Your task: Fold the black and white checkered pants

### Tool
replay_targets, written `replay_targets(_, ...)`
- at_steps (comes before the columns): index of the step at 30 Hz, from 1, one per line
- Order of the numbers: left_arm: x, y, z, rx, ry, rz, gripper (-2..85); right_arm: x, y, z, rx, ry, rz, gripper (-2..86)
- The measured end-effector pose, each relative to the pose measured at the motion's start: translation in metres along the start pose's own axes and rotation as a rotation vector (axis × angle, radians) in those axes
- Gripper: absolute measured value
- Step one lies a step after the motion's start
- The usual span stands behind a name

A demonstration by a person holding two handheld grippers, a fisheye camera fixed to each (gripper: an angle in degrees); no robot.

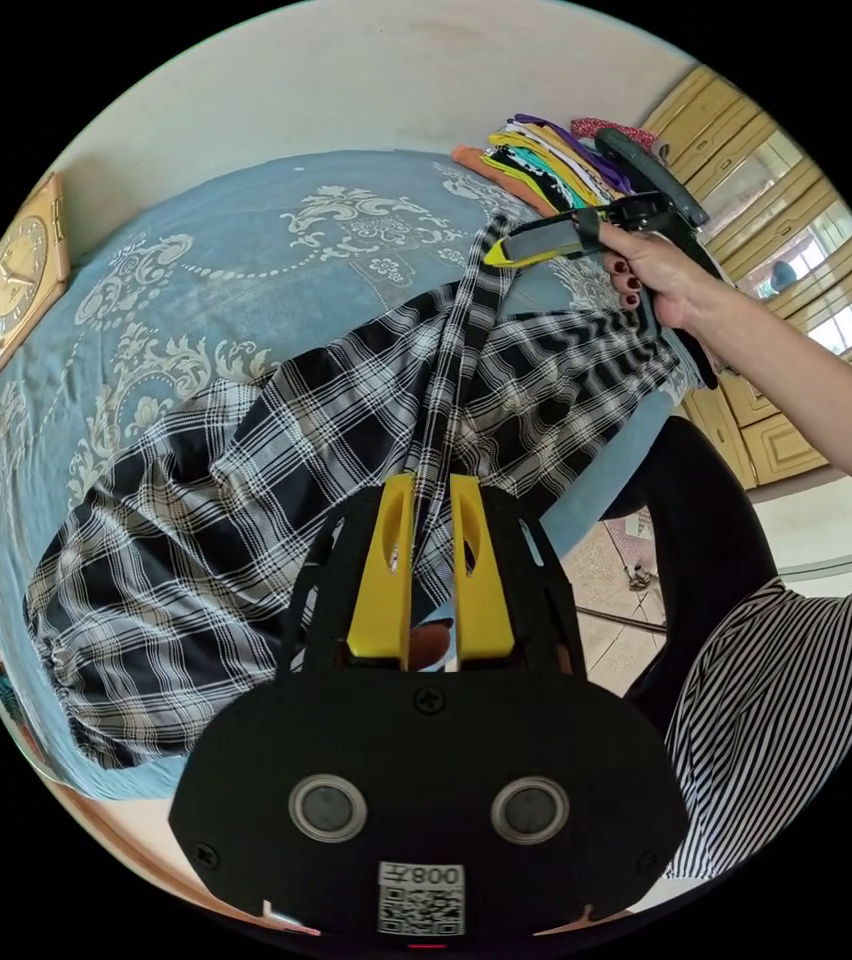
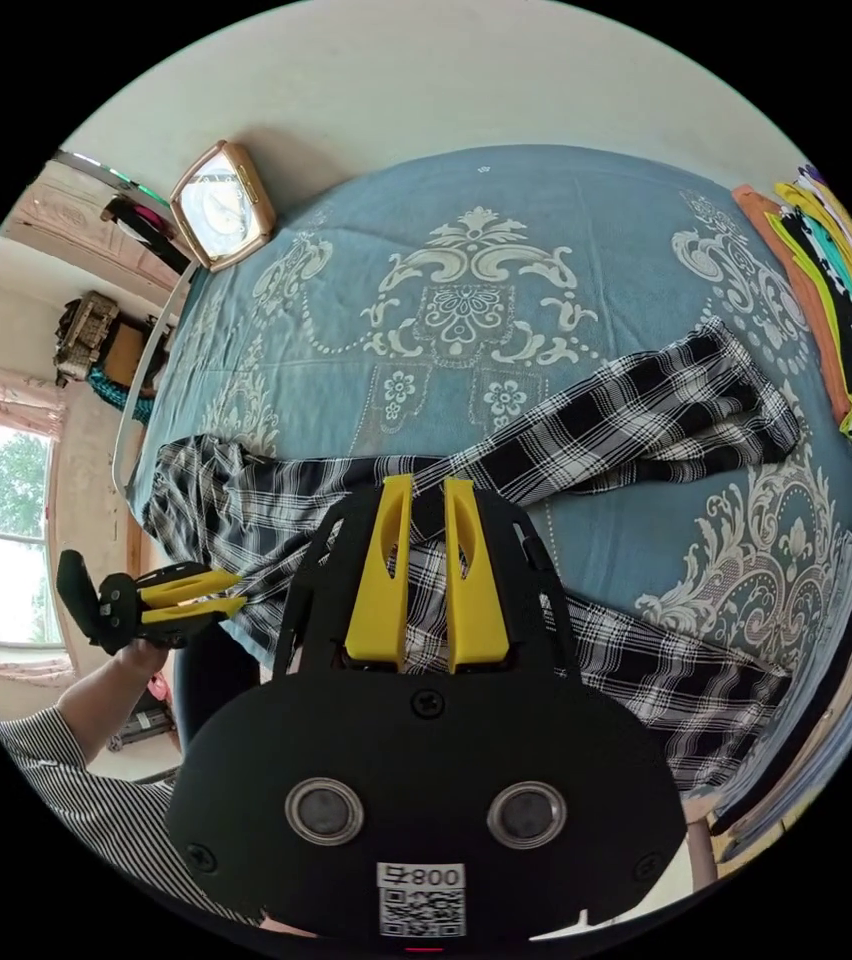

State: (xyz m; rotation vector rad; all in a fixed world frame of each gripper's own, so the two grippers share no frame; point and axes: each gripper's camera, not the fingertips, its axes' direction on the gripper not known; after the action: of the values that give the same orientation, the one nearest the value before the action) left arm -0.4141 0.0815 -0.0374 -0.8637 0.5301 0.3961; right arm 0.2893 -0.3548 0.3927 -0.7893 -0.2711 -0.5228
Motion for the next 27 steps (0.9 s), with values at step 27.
replay_targets(27,0.053,-0.028,-0.009,-0.041,-0.036,0.026,1.6,0.071,-0.05,0.053,-0.135,0.011,0.1,1.1)
